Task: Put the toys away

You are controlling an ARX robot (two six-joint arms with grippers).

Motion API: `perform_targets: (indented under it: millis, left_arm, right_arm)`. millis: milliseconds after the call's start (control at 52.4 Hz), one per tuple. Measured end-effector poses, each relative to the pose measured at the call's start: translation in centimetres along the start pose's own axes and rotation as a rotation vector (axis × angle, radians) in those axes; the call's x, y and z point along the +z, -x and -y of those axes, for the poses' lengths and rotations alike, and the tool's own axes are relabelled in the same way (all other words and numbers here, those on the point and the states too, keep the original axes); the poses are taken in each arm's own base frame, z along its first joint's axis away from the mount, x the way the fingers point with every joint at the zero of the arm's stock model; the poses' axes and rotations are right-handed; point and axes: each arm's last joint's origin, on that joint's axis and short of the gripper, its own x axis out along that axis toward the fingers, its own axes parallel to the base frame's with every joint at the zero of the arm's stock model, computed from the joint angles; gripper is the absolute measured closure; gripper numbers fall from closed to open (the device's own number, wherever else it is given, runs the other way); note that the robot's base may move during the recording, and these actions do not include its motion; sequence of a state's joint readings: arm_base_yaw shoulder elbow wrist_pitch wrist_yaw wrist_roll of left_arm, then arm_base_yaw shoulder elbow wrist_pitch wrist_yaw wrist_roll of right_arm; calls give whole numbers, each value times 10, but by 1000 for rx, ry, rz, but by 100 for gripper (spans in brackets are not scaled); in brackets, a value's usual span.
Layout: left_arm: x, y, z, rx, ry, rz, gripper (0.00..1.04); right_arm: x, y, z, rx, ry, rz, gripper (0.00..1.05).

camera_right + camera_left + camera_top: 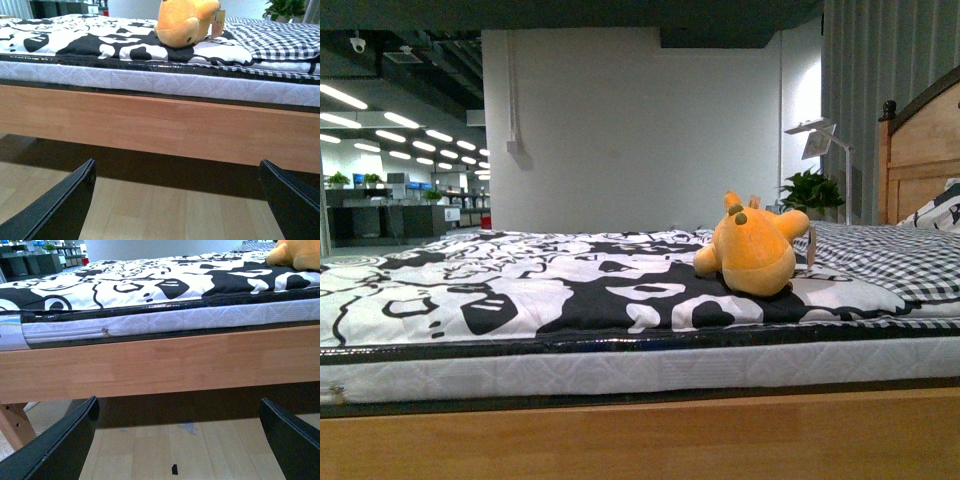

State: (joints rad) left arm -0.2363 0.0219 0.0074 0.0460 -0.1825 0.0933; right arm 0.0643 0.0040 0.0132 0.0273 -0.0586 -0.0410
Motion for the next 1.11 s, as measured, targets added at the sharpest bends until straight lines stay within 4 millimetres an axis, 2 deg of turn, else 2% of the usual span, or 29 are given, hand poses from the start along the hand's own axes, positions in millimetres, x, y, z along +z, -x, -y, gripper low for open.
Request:
perform_targets:
  millis: [897,1011,1107]
  left_arm:
    - [0,0,0,1,0,0,6]
    - [0,0,0,0,0,0,6]
    - [0,0,0,1,0,0,6]
  right_arm:
    - [0,0,0,1,0,-1,6]
    - [-3,-1,1,3,-152,-220,6]
    - [5,-6,5,-19,-202,-220,6]
